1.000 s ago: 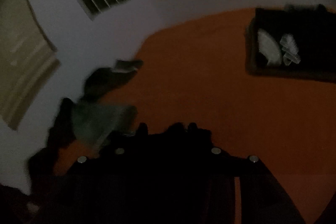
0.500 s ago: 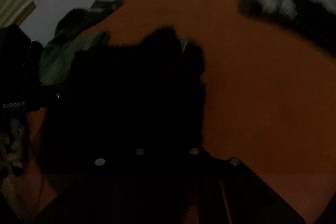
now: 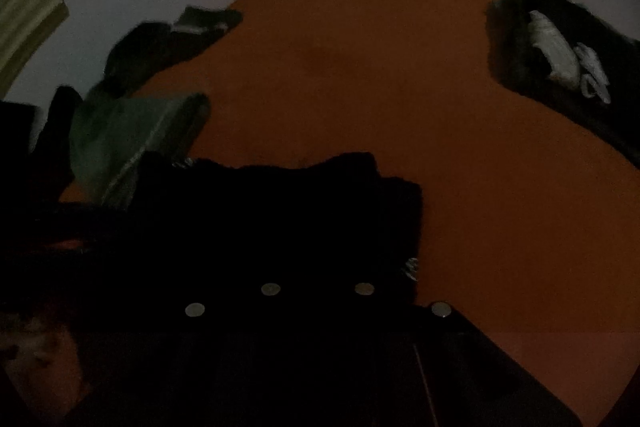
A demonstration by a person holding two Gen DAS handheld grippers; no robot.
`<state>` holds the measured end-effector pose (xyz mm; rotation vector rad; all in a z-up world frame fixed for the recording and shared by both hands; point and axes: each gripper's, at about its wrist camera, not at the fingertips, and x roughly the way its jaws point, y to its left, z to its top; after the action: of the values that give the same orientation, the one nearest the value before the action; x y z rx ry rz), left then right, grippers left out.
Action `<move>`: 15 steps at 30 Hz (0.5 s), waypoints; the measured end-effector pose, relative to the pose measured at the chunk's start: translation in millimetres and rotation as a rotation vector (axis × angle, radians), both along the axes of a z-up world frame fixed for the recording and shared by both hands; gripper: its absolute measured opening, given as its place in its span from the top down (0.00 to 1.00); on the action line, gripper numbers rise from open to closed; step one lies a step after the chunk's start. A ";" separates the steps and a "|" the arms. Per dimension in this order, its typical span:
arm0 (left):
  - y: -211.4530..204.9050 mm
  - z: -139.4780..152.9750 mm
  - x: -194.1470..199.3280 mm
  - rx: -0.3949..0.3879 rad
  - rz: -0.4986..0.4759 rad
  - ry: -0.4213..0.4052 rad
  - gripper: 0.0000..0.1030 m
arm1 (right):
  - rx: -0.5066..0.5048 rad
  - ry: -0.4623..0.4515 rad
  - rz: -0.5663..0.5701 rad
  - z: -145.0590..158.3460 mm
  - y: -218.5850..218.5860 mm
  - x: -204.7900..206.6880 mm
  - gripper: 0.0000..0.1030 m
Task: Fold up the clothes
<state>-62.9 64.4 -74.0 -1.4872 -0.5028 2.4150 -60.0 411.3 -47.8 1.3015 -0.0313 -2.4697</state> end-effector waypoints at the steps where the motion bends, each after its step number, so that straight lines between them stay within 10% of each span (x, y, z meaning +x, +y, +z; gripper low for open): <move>1: -1.1 10.3 9.7 0.028 0.016 0.011 0.69 | 0.050 0.032 -0.045 8.6 -0.2 13.3 0.93; 3: 9.6 35.8 41.6 0.042 -0.049 0.070 0.69 | 0.009 0.091 -0.069 26.4 1.0 62.1 0.93; 8: 56.2 25.8 134.2 -0.202 -0.241 0.102 0.63 | -0.064 0.064 0.010 17.5 -27.7 165.5 0.95; 15: -0.2 -17.8 148.1 -0.284 -0.035 -0.006 0.73 | -0.034 0.008 -0.081 -19.2 14.8 186.2 1.00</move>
<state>85.2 64.1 -91.8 -1.5956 -0.1359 2.5368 126.3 426.1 -67.1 1.3002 -0.1257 -2.5307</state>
